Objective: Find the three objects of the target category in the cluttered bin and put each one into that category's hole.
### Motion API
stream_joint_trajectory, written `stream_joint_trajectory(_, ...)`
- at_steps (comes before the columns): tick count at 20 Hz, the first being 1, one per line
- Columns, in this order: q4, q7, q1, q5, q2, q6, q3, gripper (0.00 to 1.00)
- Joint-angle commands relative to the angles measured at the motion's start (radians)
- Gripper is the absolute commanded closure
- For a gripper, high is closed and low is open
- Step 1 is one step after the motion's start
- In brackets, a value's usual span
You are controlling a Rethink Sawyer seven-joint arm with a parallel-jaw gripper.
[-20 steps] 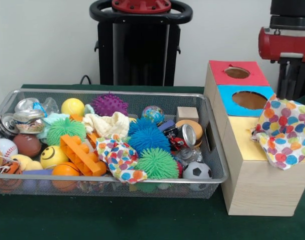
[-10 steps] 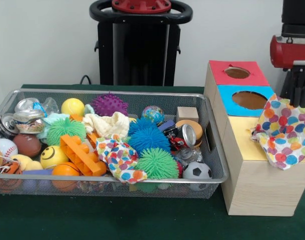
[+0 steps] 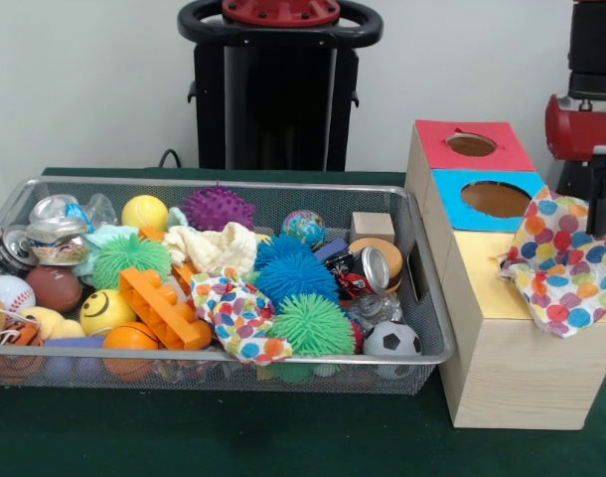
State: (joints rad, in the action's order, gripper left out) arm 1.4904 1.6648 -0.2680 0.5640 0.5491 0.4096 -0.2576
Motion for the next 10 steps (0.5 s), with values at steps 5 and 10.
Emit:
stream_joint_trajectory(5, 0.040, 0.215, 0.078, 0.022, -0.053, -0.130, 0.161, 1.00)
stream_joint_trajectory(10, 0.061, 0.223, 0.076, 0.008, -0.068, -0.158, 0.159, 1.00)
